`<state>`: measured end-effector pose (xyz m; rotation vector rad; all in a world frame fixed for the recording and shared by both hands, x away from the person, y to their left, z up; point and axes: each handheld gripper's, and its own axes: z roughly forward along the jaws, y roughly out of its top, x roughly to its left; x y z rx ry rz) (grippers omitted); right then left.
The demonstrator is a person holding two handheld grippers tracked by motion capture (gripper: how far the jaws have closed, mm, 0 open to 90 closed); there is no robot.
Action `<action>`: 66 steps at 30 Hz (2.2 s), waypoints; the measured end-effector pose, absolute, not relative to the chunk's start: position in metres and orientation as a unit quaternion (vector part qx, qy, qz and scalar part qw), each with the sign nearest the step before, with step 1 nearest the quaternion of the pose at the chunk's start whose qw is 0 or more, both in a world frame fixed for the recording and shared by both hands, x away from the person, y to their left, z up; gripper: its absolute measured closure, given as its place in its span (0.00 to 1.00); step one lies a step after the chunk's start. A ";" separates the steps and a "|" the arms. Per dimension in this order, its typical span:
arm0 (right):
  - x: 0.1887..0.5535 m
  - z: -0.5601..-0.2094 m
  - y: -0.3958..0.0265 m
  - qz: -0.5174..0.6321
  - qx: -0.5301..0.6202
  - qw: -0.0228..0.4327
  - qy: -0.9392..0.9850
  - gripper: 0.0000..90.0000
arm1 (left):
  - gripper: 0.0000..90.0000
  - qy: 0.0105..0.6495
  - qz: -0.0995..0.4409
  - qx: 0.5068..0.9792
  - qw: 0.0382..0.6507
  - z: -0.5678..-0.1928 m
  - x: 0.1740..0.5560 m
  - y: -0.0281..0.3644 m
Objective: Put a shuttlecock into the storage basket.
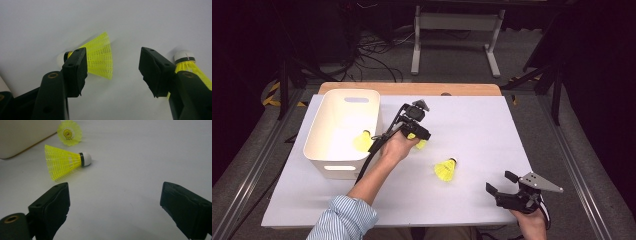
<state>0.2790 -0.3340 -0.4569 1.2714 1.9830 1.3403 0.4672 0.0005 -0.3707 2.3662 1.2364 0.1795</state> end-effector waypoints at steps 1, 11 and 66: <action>0.279 -0.457 -0.334 0.483 0.458 0.214 0.715 0.11 | 0.46 0.451 0.065 0.860 0.230 -0.372 0.468 0.000; 0.279 -0.457 -0.334 0.483 0.459 0.213 0.715 0.11 | 0.50 0.461 0.061 0.858 0.218 -0.382 0.477 -0.001; 0.279 -0.457 -0.334 0.484 0.457 0.212 0.716 0.11 | 0.99 0.433 0.068 0.883 0.169 -0.391 0.478 0.000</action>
